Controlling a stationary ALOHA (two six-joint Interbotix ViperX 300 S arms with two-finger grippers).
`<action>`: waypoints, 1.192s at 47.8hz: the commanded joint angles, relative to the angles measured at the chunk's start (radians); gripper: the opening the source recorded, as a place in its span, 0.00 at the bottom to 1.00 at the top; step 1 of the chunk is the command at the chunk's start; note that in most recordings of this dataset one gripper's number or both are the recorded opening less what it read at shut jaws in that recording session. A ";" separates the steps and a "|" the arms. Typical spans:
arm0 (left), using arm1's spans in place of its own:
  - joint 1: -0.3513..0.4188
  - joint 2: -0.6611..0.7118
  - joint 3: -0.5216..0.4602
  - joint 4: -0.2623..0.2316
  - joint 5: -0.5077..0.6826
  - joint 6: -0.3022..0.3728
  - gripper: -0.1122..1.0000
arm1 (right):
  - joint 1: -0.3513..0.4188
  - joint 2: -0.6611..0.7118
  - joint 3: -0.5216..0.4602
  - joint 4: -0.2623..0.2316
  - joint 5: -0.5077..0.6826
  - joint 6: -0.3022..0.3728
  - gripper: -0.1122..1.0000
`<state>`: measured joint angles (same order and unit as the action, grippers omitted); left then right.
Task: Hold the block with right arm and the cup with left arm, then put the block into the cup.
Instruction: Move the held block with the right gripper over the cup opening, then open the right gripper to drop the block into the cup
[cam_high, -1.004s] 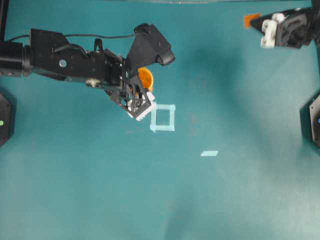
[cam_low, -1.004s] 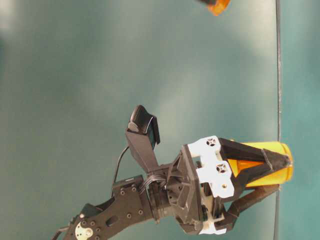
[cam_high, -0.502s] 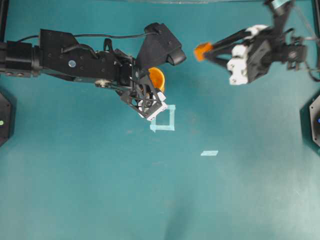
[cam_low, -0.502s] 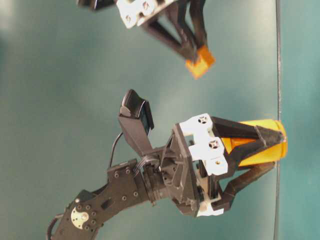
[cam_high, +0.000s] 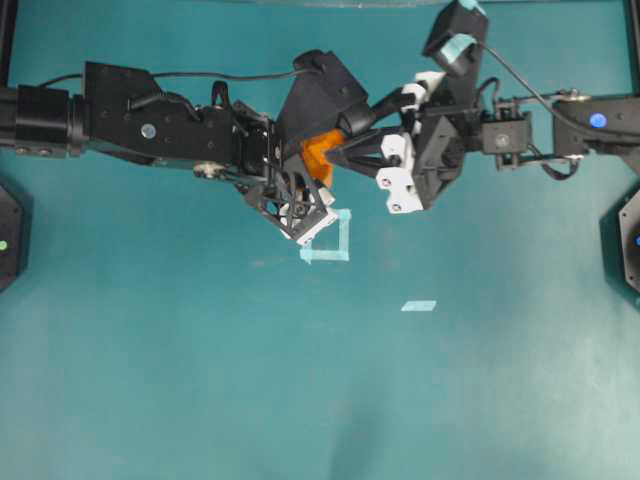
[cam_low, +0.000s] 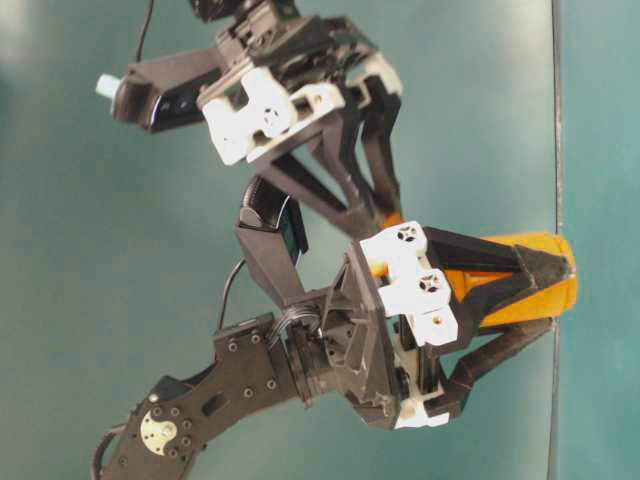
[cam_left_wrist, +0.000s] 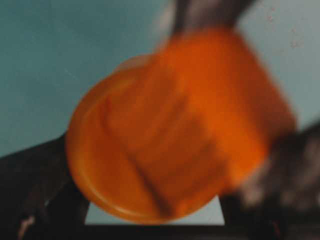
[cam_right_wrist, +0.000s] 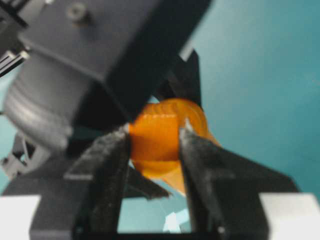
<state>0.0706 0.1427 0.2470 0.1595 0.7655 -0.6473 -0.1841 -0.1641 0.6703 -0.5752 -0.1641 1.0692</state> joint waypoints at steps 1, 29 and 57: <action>-0.008 -0.012 -0.028 -0.002 -0.005 0.000 0.70 | 0.002 -0.006 -0.035 -0.005 -0.003 -0.002 0.45; -0.009 0.003 -0.061 0.000 -0.028 0.002 0.70 | 0.023 -0.002 -0.035 -0.009 0.066 0.002 0.45; -0.008 0.003 -0.061 -0.002 -0.026 0.002 0.70 | 0.063 -0.002 -0.038 -0.038 0.117 -0.002 0.64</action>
<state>0.0583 0.1595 0.2132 0.1580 0.7440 -0.6473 -0.1273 -0.1519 0.6581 -0.6105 -0.0522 1.0692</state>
